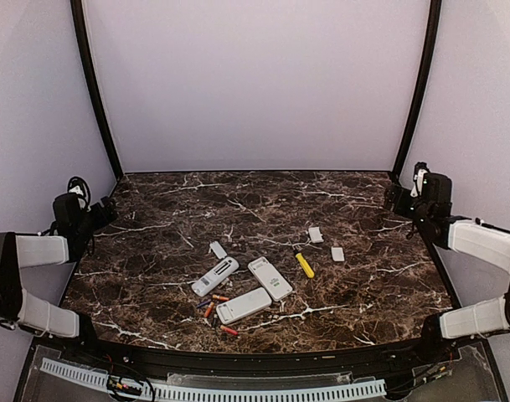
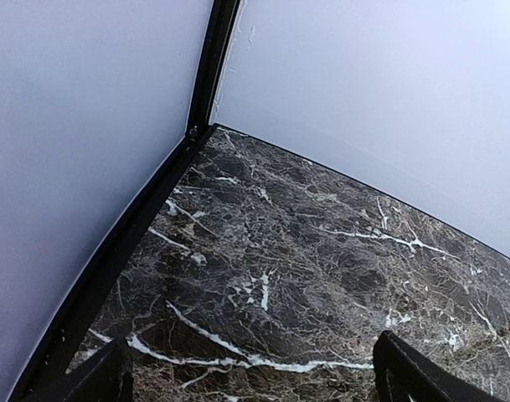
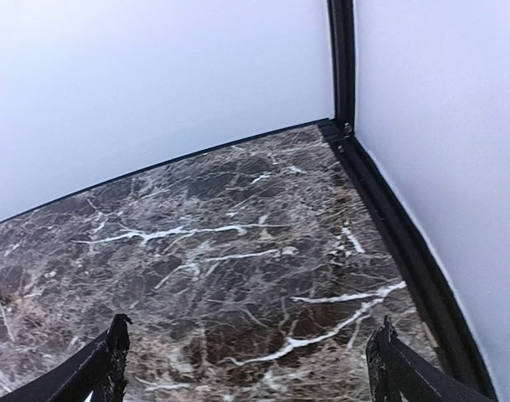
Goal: Unload the batteries from the remote control
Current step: Reset both arms
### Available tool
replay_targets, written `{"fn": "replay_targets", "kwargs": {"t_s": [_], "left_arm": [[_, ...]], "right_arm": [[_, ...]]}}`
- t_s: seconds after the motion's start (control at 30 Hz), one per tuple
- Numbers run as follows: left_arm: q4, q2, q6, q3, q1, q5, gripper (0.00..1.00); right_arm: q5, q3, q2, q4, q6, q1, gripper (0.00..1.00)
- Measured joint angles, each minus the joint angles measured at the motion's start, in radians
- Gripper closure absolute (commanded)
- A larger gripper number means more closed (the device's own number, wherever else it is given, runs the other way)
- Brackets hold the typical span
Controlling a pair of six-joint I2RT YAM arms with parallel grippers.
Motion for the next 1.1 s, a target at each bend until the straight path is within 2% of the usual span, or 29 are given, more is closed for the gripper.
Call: {"fn": "replay_targets", "kwargs": {"t_s": [0.23,0.47,0.73,0.9,1.1], "left_arm": [[0.176,0.051,0.067,-0.037,0.000,0.004,0.01],[0.382,0.145,0.121,-0.094,-0.033,0.013,0.01],[0.500,0.258,0.196,-0.092,-0.133,-0.046,0.01],[0.541,0.319,0.242,-0.086,-0.173,-0.089,0.01],[0.587,0.322,0.261,-0.086,-0.172,-0.131,0.01]], "right_arm": [[0.080,-0.208,-0.060,0.240,-0.122,-0.016,0.04],[0.107,-0.281,-0.011,0.468,-0.190,-0.016,0.03],[0.121,-0.312,0.074,0.683,-0.237,-0.016,0.01],[0.109,-0.370,0.222,0.945,-0.279,-0.016,0.01],[0.072,-0.382,0.369,1.051,-0.312,-0.018,0.01]]}}
